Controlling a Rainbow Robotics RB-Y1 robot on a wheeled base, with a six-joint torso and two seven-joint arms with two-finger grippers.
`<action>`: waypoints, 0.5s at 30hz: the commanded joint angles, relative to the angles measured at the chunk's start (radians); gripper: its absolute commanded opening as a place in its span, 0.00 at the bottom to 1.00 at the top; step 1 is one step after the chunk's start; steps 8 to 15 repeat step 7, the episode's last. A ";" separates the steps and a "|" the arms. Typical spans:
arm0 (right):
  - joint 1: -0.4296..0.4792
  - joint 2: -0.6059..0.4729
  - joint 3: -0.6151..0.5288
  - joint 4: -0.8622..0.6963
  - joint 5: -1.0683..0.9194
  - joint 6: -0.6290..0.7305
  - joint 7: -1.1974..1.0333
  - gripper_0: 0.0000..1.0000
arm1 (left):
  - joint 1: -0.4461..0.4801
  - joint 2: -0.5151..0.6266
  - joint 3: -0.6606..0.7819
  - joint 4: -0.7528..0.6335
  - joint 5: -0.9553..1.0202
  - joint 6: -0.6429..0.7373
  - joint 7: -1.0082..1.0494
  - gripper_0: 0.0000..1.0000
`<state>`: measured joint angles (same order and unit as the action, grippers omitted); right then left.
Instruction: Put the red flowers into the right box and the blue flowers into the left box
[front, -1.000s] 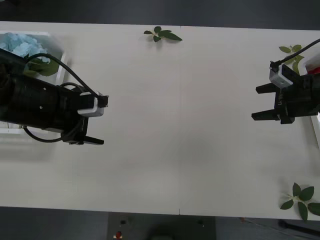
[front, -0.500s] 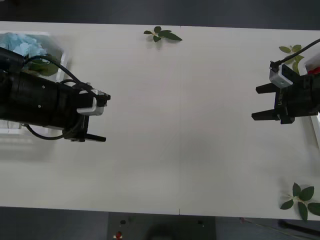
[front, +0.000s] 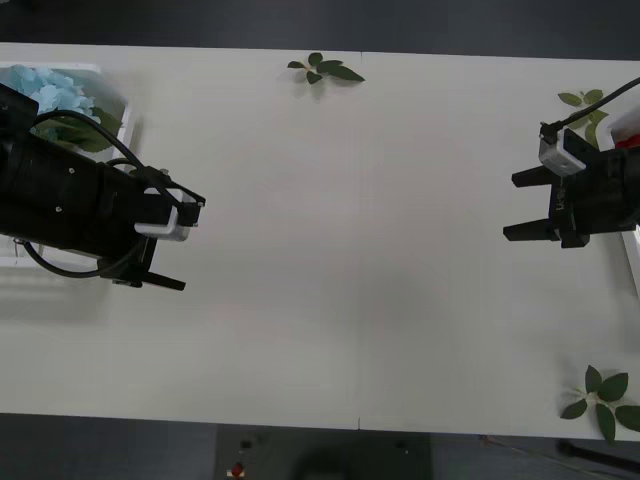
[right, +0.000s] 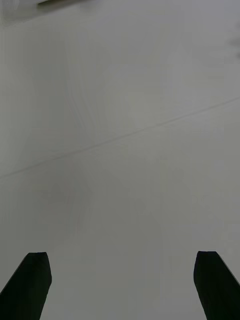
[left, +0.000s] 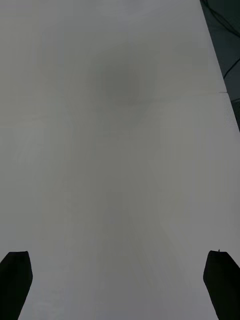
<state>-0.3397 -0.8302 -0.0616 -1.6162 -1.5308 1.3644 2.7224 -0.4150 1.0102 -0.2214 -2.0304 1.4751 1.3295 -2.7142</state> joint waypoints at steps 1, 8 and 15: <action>-0.018 -0.043 -0.017 -0.016 -0.008 -0.002 -0.017 0.83 | -0.018 -0.005 0.013 -0.002 0.001 -0.006 0.027 1.00; -0.018 -0.043 -0.017 -0.016 -0.008 -0.002 -0.017 0.83 | -0.018 -0.005 0.013 -0.002 0.001 -0.006 0.027 1.00; -0.018 -0.043 -0.017 -0.016 -0.008 -0.002 -0.017 0.83 | -0.018 -0.005 0.013 -0.002 0.001 -0.006 0.027 1.00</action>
